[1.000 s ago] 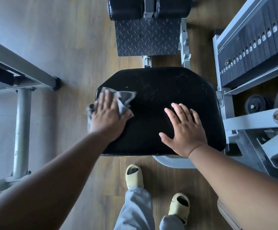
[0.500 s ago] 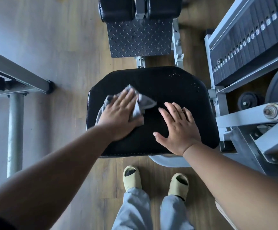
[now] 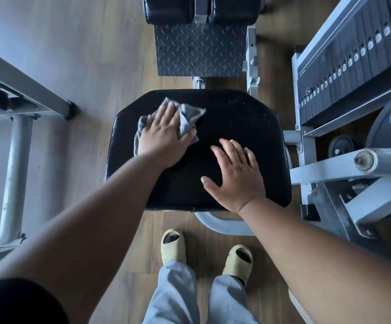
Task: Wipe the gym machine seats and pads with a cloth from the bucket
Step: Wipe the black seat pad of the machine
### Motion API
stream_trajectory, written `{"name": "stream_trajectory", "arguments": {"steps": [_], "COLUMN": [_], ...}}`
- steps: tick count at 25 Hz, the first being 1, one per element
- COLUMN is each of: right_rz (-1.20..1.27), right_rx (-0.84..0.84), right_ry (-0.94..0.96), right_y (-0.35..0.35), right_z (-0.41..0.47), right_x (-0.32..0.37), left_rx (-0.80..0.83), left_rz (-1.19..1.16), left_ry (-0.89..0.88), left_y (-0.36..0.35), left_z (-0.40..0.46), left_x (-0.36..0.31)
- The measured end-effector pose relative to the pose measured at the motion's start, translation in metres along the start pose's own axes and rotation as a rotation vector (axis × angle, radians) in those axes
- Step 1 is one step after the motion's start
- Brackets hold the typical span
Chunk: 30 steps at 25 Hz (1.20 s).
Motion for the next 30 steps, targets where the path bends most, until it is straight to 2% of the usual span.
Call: {"name": "stream_trajectory", "arguments": {"steps": [2,4,5,6,7,8,10,11,13,15,18,20,21,24,25,26,28,30], "right_rz": [0.348,0.732,0.764,0.665,0.52,0.362,0.083,-0.012,-0.109,-0.104,-0.094,-0.075,-0.069,-0.112,-0.118,-0.143,-0.149,-0.152], "right_rx": [-0.235,-0.468,-0.54,-0.572,-0.543,-0.43,-0.069,0.085,0.226,0.201,0.143,0.102,0.089,0.046,0.03,-0.004,0.014,0.015], "right_ry": [-0.055,-0.193,-0.214,-0.176,-0.085,0.004,0.068,0.057,0.03,-0.012,-0.23,-0.333,-0.29,0.122,0.184,0.169,-0.102,-0.383], "right_y": [0.007,0.017,0.024,0.03,0.035,0.037,0.03,0.021,0.006,0.0,0.0,-0.004,-0.008,-0.016,-0.013,-0.007,0.009,0.016], "right_z": [-0.003,-0.004,-0.003,-0.001,0.004,0.011,0.035,0.049,0.08,0.107,0.149,0.169,0.17,0.117,0.098,0.09,0.105,0.155], "right_x": [-0.007,-0.013,-0.012,-0.007,0.003,0.019,0.047,0.057,0.062,0.047,0.017,0.032,0.047,0.062,0.045,0.019,-0.024,-0.035], "left_rx": [0.07,0.205,0.255,0.288,0.278,0.172,-0.122,-0.171,-0.1,-0.082,-0.162,-0.164,-0.148,-0.137,-0.145,-0.153,-0.165,-0.16], "left_rz": [-0.114,-0.331,-0.507,-0.723,-0.899,-0.933,-0.566,-0.354,-0.165,-0.128,-0.083,-0.086,-0.088,-0.096,-0.099,-0.095,-0.078,-0.072], "left_ry": [0.021,0.04,0.056,0.096,0.148,0.185,0.2,0.205,0.188,0.174,0.171,0.187,0.193,0.193,0.189,0.184,0.177,0.178], "left_y": [-0.01,-0.005,0.003,0.015,0.028,0.039,0.049,0.046,0.031,0.015,0.005,0.004,0.004,0.003,0.004,0.004,0.003,0.002], "left_z": [-0.04,-0.067,-0.072,-0.071,-0.067,-0.057,-0.03,-0.016,0.003,0.009,0.01,0.013,0.014,0.016,0.016,0.017,0.018,0.018], "left_x": [-0.015,-0.039,-0.049,-0.052,-0.046,-0.029,0.02,0.044,0.069,0.069,0.067,0.07,0.071,0.071,0.07,0.071,0.071,0.07]}}
Point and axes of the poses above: each hand's wrist, its own z-axis towards the middle knuckle, its own y-axis out of the back of the hand, x = y × z, the point moved 2 cm from there along z, towards the middle knuckle, and after that the axes turned 12 degrees about y, right-handed, at the moved point
